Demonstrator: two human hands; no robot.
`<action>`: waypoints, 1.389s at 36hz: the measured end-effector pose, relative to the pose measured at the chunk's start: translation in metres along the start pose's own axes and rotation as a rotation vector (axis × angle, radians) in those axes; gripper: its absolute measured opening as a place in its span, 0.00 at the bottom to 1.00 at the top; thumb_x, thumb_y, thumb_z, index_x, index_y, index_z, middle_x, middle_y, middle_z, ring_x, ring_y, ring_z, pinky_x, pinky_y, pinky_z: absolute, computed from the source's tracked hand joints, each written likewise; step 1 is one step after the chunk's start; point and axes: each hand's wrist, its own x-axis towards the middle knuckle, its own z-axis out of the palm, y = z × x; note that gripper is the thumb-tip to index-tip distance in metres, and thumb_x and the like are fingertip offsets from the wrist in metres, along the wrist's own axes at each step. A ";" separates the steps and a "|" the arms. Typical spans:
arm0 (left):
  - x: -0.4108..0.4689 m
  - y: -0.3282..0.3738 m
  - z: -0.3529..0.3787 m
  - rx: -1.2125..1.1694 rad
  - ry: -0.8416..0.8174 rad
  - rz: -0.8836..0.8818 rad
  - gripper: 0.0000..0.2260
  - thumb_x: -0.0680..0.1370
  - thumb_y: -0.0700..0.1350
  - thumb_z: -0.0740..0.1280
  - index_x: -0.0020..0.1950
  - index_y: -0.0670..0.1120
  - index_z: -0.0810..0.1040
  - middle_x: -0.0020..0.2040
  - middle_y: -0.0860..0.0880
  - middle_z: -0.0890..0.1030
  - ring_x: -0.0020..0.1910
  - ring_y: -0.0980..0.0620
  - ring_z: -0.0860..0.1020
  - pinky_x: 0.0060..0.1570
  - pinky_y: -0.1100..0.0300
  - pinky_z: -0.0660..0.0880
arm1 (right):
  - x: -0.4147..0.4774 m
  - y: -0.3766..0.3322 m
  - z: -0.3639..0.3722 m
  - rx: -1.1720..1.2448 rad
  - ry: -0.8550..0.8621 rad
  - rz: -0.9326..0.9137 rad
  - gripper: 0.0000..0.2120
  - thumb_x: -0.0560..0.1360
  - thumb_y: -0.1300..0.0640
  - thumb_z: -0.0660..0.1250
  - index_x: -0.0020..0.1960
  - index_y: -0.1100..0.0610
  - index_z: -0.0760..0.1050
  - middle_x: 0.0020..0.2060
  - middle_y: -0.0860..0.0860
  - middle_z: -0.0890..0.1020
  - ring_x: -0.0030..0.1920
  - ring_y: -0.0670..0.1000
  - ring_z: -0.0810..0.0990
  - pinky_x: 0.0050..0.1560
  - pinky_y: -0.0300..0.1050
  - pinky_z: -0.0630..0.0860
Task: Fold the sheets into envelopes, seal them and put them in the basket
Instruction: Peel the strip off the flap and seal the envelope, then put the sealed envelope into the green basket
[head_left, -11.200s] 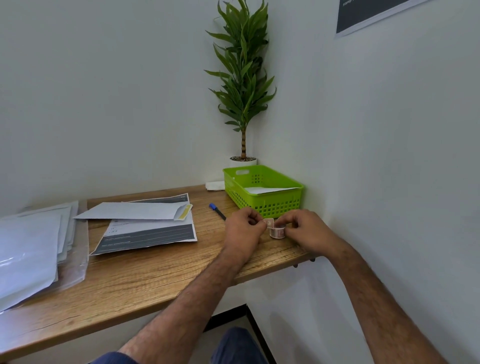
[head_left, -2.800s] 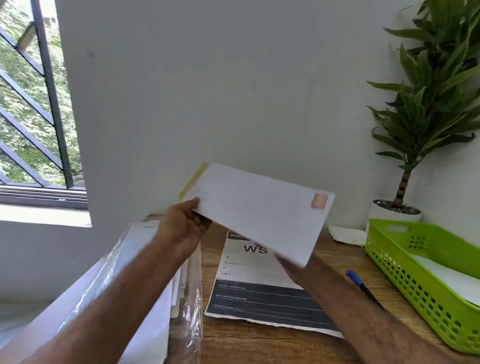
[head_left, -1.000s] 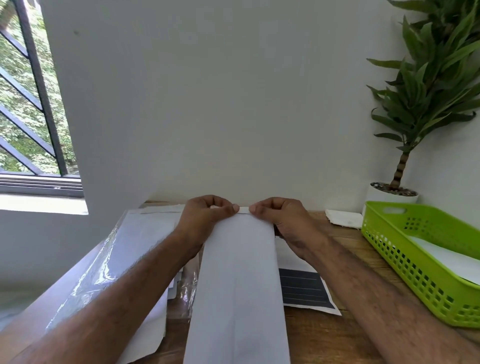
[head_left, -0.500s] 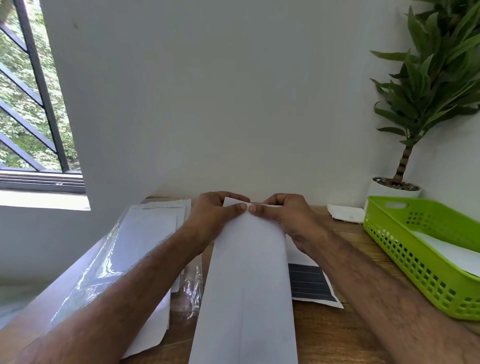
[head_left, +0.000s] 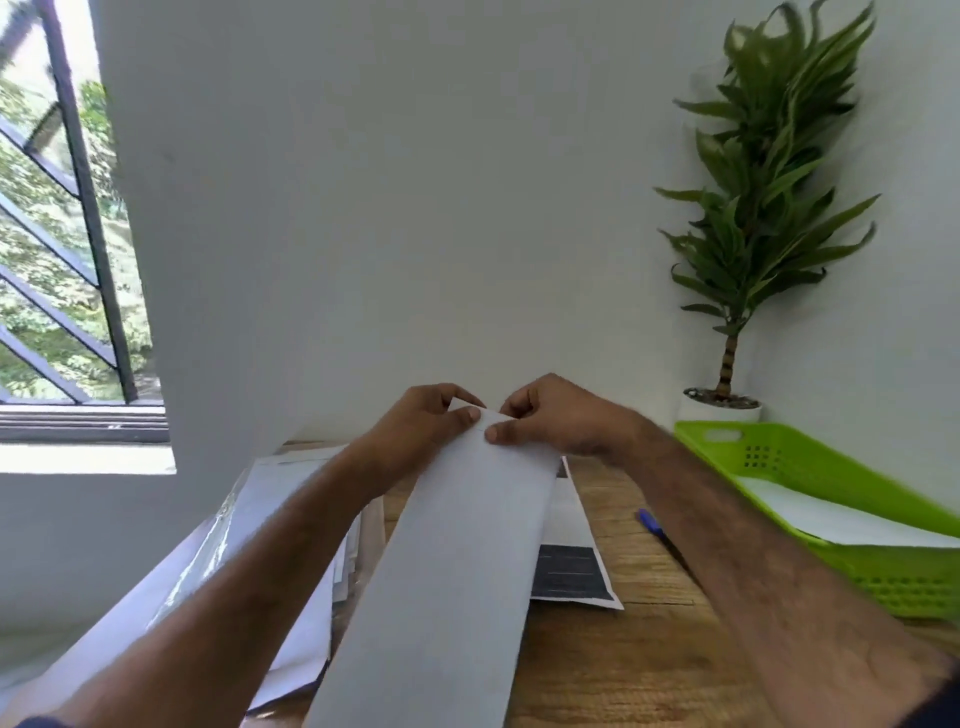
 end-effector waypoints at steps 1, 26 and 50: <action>-0.002 0.009 0.005 0.032 0.015 0.022 0.06 0.82 0.41 0.66 0.53 0.42 0.82 0.48 0.39 0.85 0.42 0.46 0.84 0.47 0.48 0.82 | -0.005 -0.006 -0.008 -0.018 -0.036 0.003 0.10 0.75 0.56 0.74 0.51 0.63 0.84 0.42 0.55 0.86 0.39 0.47 0.83 0.39 0.40 0.80; -0.022 0.183 0.164 0.424 0.177 0.517 0.08 0.72 0.44 0.68 0.34 0.45 0.80 0.29 0.45 0.78 0.35 0.41 0.77 0.36 0.52 0.72 | -0.253 -0.082 -0.190 -0.468 0.726 -0.318 0.08 0.79 0.60 0.68 0.46 0.48 0.82 0.38 0.42 0.83 0.39 0.40 0.78 0.42 0.35 0.73; -0.031 0.039 0.250 0.734 -0.110 0.404 0.20 0.82 0.44 0.58 0.74 0.51 0.72 0.68 0.46 0.79 0.65 0.45 0.76 0.60 0.54 0.73 | -0.265 0.149 -0.081 -0.558 1.195 -0.007 0.17 0.73 0.70 0.70 0.57 0.55 0.84 0.54 0.50 0.87 0.52 0.51 0.86 0.56 0.43 0.78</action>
